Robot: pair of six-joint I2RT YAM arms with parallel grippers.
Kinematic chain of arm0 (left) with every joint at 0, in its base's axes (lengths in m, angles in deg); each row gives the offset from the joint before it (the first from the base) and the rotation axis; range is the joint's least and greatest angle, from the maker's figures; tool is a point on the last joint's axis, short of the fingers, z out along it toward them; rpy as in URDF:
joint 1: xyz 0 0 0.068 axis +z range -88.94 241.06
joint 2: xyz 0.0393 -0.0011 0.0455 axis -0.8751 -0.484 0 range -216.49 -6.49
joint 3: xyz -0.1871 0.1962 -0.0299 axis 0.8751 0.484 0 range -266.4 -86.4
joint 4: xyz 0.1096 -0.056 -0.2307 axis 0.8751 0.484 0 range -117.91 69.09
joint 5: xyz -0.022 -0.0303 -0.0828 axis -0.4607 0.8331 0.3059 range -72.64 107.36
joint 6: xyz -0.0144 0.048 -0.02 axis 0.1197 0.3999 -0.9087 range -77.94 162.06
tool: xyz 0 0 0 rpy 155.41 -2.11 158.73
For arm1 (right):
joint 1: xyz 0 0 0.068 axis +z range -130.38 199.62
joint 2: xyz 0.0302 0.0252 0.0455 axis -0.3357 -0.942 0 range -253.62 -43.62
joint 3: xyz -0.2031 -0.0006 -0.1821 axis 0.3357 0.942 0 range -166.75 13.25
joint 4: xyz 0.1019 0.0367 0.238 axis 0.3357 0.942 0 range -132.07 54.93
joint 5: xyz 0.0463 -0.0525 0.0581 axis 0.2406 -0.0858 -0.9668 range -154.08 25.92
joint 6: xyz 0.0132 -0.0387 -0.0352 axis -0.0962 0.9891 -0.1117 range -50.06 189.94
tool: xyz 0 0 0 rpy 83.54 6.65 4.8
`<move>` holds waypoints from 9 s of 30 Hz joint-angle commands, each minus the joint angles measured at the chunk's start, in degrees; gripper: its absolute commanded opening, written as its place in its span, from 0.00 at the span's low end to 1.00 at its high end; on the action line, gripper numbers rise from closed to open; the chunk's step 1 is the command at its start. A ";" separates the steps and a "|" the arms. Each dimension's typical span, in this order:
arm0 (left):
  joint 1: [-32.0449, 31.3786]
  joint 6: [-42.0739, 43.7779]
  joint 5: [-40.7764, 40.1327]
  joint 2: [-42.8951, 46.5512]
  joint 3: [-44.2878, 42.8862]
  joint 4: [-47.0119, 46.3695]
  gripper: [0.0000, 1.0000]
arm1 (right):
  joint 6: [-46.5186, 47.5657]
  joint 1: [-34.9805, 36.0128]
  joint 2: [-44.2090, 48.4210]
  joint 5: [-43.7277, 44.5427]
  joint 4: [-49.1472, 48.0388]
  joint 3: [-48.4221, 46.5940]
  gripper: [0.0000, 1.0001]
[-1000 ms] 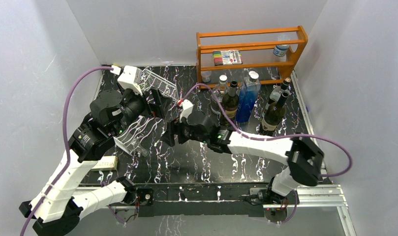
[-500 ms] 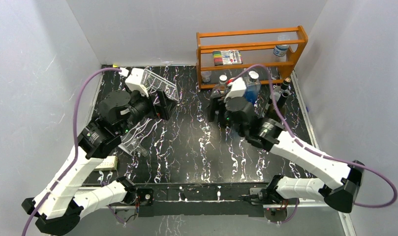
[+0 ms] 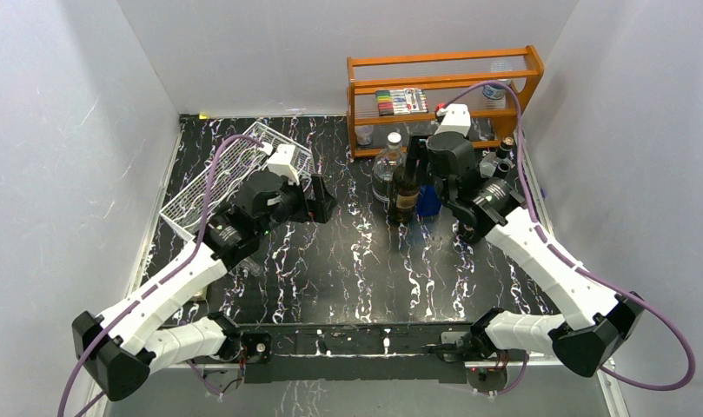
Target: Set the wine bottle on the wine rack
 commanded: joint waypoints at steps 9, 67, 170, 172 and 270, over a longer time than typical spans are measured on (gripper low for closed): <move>-0.10 -0.47 2.20 -2.09 1.54 -9.41 0.97 | 4.89 -0.95 -5.97 -0.74 -4.03 -4.57 0.65; -5.14 15.09 26.67 -3.87 25.66 -38.29 0.90 | 3.15 -0.96 10.95 -38.86 -14.94 14.15 0.03; -5.41 94.07 20.53 9.80 24.84 -22.56 0.00 | 16.70 16.73 -13.35 -38.59 13.95 2.09 0.79; -5.41 94.11 20.44 9.77 24.74 -22.56 0.00 | 16.86 16.70 -13.60 -39.54 13.45 2.20 0.77; 1.68 24.62 -13.83 2.43 -11.12 3.76 0.98 | 3.64 20.86 -27.48 -44.30 -30.58 11.31 0.00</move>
